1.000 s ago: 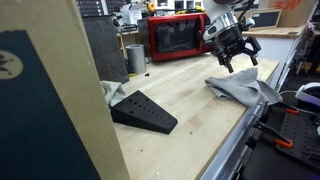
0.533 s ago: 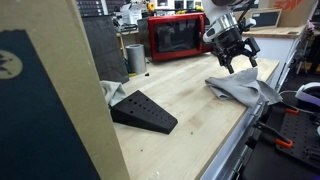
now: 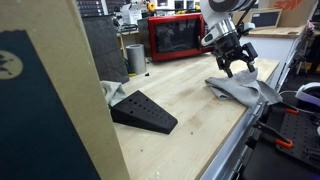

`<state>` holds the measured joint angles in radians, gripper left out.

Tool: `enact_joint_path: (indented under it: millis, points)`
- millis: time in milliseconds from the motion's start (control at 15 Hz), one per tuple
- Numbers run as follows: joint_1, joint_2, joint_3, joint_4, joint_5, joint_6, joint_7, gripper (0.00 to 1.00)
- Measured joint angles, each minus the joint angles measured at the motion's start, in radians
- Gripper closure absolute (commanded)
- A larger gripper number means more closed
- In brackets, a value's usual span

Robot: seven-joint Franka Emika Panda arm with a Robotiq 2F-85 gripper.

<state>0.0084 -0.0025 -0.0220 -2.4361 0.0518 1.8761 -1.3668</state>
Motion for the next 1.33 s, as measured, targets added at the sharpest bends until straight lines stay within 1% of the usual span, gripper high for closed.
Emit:
enact_joint_path:
  millis: [200,333,467,667,933,1200,1333]
  points:
    - [0.000,0.018,0.005,-0.015,0.000,-0.001,0.020,0.00]
    - [0.000,0.026,0.012,-0.025,0.004,-0.023,0.020,0.00]
    - [0.001,0.026,0.017,-0.026,0.015,-0.085,0.018,0.00]
    - [0.001,0.020,0.022,-0.023,0.035,-0.219,-0.022,0.00]
    - [-0.001,-0.004,0.022,-0.022,0.016,-0.379,-0.045,0.00]
    - [-0.004,-0.023,0.020,-0.022,-0.042,-0.489,-0.067,0.00]
    - [-0.004,-0.034,0.020,-0.020,-0.050,-0.482,-0.069,0.00]
